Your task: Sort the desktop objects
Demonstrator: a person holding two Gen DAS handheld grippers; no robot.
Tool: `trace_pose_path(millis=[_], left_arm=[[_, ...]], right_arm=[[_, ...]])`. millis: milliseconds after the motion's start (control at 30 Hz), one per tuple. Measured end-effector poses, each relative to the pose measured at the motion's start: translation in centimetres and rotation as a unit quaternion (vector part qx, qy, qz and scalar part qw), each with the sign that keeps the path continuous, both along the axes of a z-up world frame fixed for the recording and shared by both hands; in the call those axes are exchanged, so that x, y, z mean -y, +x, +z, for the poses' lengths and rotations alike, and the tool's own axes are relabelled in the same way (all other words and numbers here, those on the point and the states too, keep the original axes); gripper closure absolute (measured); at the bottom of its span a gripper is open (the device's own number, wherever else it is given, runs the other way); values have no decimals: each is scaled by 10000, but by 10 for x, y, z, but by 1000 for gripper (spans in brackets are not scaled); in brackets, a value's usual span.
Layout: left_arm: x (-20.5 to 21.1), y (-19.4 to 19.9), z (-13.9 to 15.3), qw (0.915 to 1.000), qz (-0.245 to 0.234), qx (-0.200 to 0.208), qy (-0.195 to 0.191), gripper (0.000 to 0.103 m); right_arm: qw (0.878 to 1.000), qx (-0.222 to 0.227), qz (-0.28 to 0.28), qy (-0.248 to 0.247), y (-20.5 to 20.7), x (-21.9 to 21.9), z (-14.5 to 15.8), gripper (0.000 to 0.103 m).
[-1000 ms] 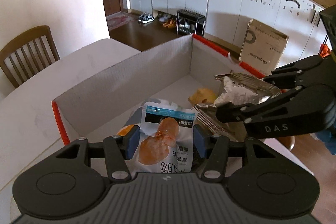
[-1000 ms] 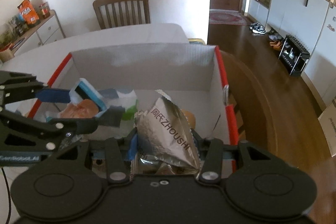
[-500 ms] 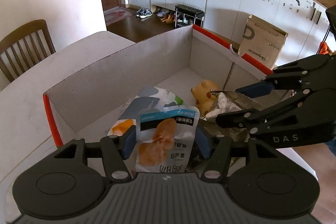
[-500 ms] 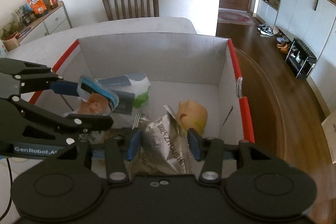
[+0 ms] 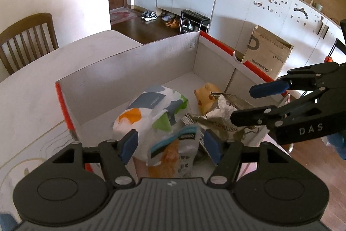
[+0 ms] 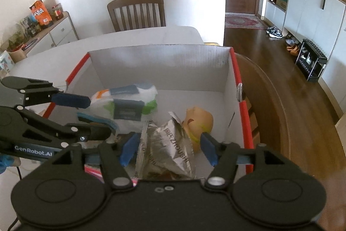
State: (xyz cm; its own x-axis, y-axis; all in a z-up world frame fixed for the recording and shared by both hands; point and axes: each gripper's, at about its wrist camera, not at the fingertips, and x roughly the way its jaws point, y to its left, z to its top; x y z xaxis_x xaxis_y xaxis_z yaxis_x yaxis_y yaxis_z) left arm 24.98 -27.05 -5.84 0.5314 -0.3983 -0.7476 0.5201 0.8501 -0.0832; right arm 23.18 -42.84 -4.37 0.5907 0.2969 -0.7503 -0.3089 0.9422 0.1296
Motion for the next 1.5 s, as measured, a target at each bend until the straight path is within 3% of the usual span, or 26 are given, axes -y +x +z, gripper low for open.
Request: trace_pose_path(millis=[633, 1067, 1200, 1500], left_arm=[[-53, -51, 39, 9989, 142, 240, -377, 37], [-83, -83, 48, 9982, 264, 216, -495, 26], [-90, -91, 50, 9980, 280, 231, -512, 26], [-99, -108, 55, 9978, 228, 309, -534, 19]], right_arm=[[9993, 311, -74, 206, -48, -31, 38, 34], [9983, 508, -210, 209, -84, -57, 52, 33], [9977, 568, -306, 189, -95, -61, 53, 26], [9963, 702, -459, 167, -115, -67, 58, 23]])
